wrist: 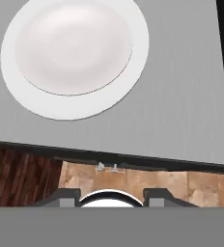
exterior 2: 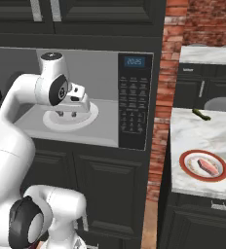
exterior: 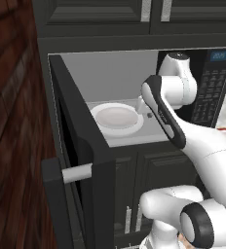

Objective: Pick the steak from the counter and place it in the microwave.

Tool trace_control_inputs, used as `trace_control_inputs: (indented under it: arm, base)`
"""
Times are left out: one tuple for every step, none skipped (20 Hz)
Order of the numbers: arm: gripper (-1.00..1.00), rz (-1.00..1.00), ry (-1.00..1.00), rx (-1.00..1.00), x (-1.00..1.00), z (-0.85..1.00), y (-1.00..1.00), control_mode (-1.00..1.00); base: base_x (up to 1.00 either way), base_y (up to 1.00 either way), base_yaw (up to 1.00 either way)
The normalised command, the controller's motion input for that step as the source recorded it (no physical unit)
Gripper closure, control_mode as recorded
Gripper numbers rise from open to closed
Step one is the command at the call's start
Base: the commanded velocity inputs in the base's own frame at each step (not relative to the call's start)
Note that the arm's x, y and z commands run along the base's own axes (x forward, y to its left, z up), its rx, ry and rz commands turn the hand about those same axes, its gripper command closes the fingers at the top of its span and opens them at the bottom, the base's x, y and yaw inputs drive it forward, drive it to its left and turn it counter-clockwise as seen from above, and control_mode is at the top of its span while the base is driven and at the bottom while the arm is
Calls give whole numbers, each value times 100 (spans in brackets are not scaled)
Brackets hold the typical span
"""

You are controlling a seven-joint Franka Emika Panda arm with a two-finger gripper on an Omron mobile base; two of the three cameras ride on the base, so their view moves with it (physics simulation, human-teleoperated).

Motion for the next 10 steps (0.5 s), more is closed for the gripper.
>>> trace_control_inputs:
  arm:
    - [-100,0,0,0,-4,0,0,-100]
    - [-100,0,0,0,-26,-6,0,-100]
    - [-100,0,0,2,-16,-4,-21,-100]
    - [-100,0,0,3,-25,-16,-39,-100]
    - [-100,0,0,0,-41,-45,-59,-100]
    - [-100,0,0,0,-43,-54,-87,-100]
    - [-100,0,-2,3,-54,-59,-100,-100]
    - [-100,0,-5,7,-65,-65,-100,-100]
    - [-100,5,-10,14,-88,-59,-100,-100]
    - [-100,16,-17,18,-96,-43,-100,-100]
  base:
    - [0,0,0]
    - [0,0,0]
    - [0,0,0]
    - [0,0,0]
    - [0,0,0]
    - [0,0,0]
    - [0,0,0]
    - [0,0,0]
    - [0,0,0]
    - [0,0,0]
